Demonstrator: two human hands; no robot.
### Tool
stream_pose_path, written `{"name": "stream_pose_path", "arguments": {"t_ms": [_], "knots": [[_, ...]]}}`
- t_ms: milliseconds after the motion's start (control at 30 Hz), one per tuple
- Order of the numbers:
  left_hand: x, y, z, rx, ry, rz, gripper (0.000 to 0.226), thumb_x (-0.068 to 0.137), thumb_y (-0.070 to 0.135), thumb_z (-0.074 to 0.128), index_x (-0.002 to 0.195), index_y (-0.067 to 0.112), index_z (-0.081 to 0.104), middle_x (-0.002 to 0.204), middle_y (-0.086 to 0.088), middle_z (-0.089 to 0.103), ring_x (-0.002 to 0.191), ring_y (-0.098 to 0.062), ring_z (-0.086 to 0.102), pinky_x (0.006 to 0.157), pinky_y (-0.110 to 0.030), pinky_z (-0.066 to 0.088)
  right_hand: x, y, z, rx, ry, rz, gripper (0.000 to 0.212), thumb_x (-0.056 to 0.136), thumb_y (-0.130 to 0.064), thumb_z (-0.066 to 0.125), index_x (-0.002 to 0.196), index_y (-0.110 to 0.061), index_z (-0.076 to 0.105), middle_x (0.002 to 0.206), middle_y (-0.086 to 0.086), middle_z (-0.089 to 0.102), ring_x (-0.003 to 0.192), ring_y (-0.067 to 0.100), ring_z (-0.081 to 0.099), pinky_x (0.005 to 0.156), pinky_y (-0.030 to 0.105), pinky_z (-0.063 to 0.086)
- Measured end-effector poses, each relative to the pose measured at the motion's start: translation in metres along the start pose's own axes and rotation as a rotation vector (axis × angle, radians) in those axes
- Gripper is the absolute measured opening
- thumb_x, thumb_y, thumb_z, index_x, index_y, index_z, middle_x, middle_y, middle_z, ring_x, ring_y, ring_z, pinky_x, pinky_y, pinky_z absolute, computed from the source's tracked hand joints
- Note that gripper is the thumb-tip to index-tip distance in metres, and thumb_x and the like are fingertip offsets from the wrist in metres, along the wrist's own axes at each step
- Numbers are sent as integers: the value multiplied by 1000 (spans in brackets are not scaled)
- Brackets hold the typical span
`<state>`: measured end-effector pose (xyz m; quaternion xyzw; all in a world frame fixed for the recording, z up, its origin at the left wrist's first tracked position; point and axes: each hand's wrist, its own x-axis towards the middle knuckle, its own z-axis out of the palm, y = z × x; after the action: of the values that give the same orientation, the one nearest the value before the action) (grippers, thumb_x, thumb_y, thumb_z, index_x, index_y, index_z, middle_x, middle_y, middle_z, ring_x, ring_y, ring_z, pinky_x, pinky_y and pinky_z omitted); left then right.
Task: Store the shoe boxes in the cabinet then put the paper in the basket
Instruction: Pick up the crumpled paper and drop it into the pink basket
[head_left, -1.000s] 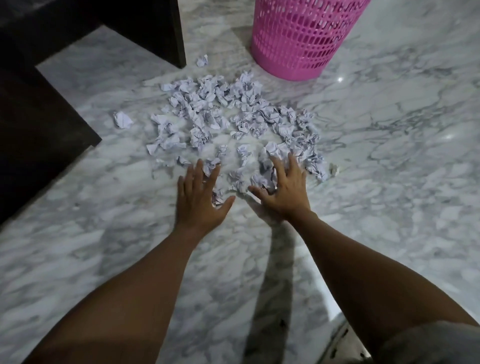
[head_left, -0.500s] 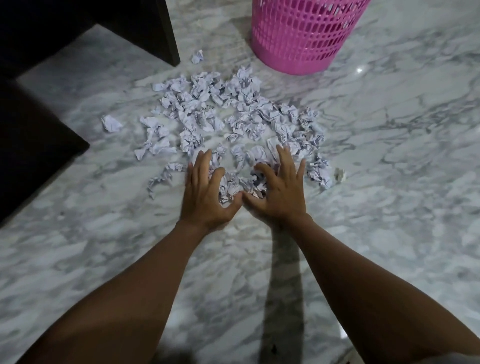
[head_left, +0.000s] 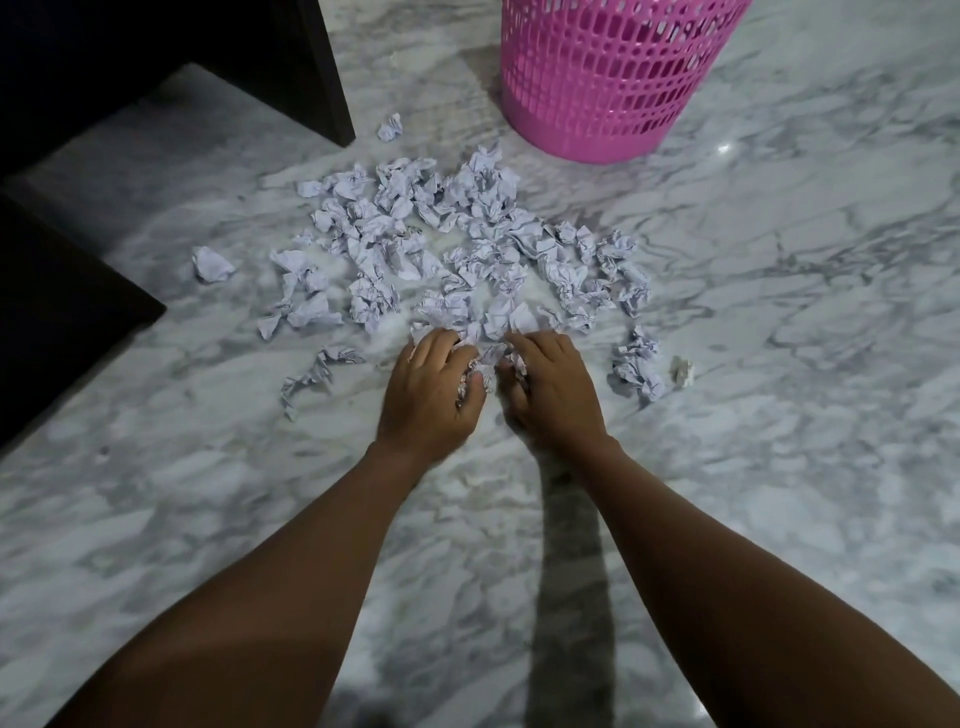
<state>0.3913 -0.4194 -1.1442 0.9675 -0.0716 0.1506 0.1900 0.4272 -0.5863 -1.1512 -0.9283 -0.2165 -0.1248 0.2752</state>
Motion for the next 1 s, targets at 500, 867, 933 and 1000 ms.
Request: {"name": "stream_pose_path", "arguments": {"t_ms": [500,867,933,1000], "knots": [[-4,7,-1,36,2,-159,41,87,29,55,125,15,55,120,-9,51,108,-29,54,94,-43,38,5,-4,0,194,38,283,71,75,-3,68,142,4,45,114,18,46,103,27,48,86,32,49],[-2,10,-4,-54,-14,-131,23,85,19,57,104,10,67,131,-21,48,117,-36,45,101,-54,42,7,-6,5,47,84,285,34,89,-37,59,106,-10,70,123,20,52,115,33,45,101,48,38],[-2,9,-4,-50,-22,-126,23,84,19,58,103,10,67,142,-20,45,124,-33,43,104,-50,41,8,-3,6,65,59,225,27,89,-29,62,105,-8,69,145,22,45,134,37,39,112,44,32],[0,7,-4,-38,-28,-95,23,84,20,57,101,10,67,139,-17,51,118,-31,46,99,-46,44,9,-2,8,96,32,199,25,88,-24,66,105,-6,69,147,19,47,137,36,42,113,42,34]]}}
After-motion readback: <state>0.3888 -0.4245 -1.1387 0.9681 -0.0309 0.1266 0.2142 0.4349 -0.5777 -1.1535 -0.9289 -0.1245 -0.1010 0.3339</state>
